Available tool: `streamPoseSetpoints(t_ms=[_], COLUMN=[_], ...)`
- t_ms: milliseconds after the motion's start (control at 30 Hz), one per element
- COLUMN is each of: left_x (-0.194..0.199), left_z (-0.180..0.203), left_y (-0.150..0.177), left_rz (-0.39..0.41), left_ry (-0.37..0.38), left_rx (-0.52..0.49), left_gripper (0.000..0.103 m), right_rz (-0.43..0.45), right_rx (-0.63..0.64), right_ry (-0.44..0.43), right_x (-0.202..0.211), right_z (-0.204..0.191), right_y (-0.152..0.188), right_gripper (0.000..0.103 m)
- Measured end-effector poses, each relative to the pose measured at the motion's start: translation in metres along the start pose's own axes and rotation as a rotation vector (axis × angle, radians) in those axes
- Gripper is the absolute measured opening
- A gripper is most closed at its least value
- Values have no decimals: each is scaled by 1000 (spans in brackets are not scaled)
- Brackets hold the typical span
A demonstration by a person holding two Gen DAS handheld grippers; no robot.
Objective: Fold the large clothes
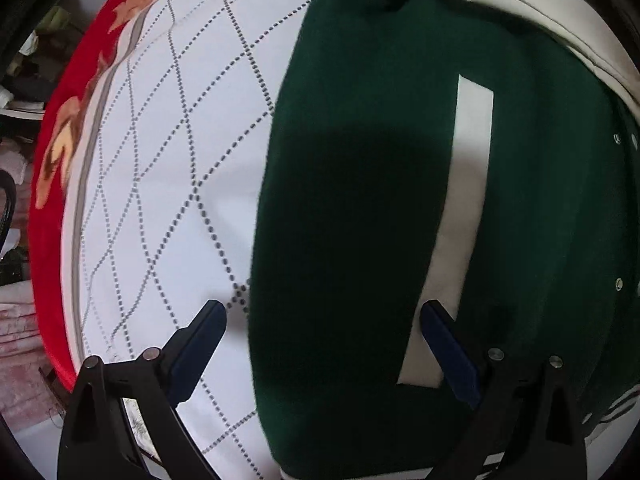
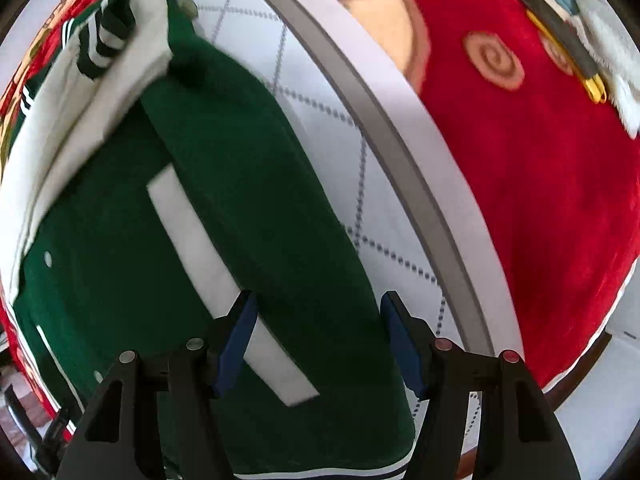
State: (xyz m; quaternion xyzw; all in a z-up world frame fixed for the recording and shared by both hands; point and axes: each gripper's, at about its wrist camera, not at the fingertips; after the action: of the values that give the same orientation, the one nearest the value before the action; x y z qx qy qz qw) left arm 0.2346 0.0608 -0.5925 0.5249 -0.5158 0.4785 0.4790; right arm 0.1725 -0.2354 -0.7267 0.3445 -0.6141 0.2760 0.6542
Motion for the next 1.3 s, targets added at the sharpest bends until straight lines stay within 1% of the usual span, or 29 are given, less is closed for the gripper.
streamPoseSetpoints(t_ms=[33, 67, 100, 133, 167, 200, 233, 333, 433, 533, 633, 700, 733, 800, 833, 900, 933, 967, 1000, 1033, 1067, 1100, 1167, 1200, 1233, 1267, 1300], left_x=[1, 2, 2, 2, 4, 6, 8, 20, 30, 37, 39, 38, 39, 50, 60, 79, 89, 102, 110, 119, 129, 133, 141, 141, 142, 138, 134], left_z=[0, 0, 1, 1, 3, 4, 3, 0, -15, -31, -50, -57, -60, -53, -46, -38, -34, -27, -22, -13, 2, 10, 43, 71, 87, 116, 134], left_y=[0, 1, 1, 1, 2, 5, 7, 21, 28, 39, 58, 72, 78, 79, 79, 80, 80, 77, 75, 72, 65, 58, 47, 34, 27, 15, 8], left_rz=[20, 41, 52, 62, 74, 90, 103, 162, 187, 185, 153, 118, 97, 72, 70, 97, 115, 147, 164, 188, 228, 254, 297, 311, 324, 343, 346], left_ry=[22, 51, 82, 88, 88, 79, 74, 25, 18, 14, 11, -4, -22, -80, -92, -101, -97, -87, -87, -79, -62, -56, -53, -47, -38, -31, -24], left_rx=[1, 5, 12, 16, 10, 2, -1, -30, -40, -35, -28, -27, -26, -38, -46, -71, -80, -89, -93, -97, -104, -110, -125, -135, -139, -136, -131], left_gripper=[77, 51, 38, 10, 8, 7, 7, 6, 5, 5, 5, 6, 11, 13, 13, 13, 24, 47, 65, 97, 102, 102, 102, 102, 102, 102, 102], right_rz=[-9, -13, -18, -17, -7, -6, -6, 18, 7, -9, -34, -65, -81, -147, -173, -190, -180, -159, -137, -103, -75, -38, 15, 32, 43, 55, 53], right_rx=[-8, -12, -6, -4, -11, -14, -4, 74, 96, 98, 110, 105, 104, 100, 101, 101, 104, 112, 118, 128, 141, 163, 197, 211, 222, 240, 251], right_ry=[-5, -18, -21, -22, -42, -68, -71, 2, -4, -16, -19, -28, -22, -15, -13, -28, -30, -32, -47, -66, -69, -75, -95, -106, -110, -115, -122], right_x=[-3, -5, -8, -9, -10, -12, -12, -7, -3, 2, 6, 6, 4, -5, -6, 1, 8, 21, 32, 45, 57, 68, 79, 79, 76, 67, 61], right_z=[1, 0, -1, -3, -4, -7, -13, -40, -54, -59, -58, -55, -53, -51, -52, -53, -53, -53, -51, -55, -60, -63, -63, -65, -72, -65, -71], right_y=[1, 2, 3, 2, 2, 3, 4, 13, 22, 37, 59, 74, 81, 94, 97, 99, 98, 95, 90, 82, 75, 64, 43, 28, 10, -5, -17], right_gripper=[66, 66, 66, 59, 50, 28, 14, 10, 9, 9, 9, 8, 8, 10, 15, 16, 20, 25, 39, 50, 53, 53, 54, 54, 54, 54, 54])
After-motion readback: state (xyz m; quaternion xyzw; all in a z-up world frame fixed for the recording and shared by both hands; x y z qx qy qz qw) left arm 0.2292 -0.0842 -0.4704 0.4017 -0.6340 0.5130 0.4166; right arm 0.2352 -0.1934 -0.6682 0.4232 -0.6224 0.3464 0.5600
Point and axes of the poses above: each gripper's, at about its wrist camera, not at the fingertips, and x roughly against the way its jaws point, z to its right, y to its underside, and after that the axes turned 2 degrees about y, right-handed
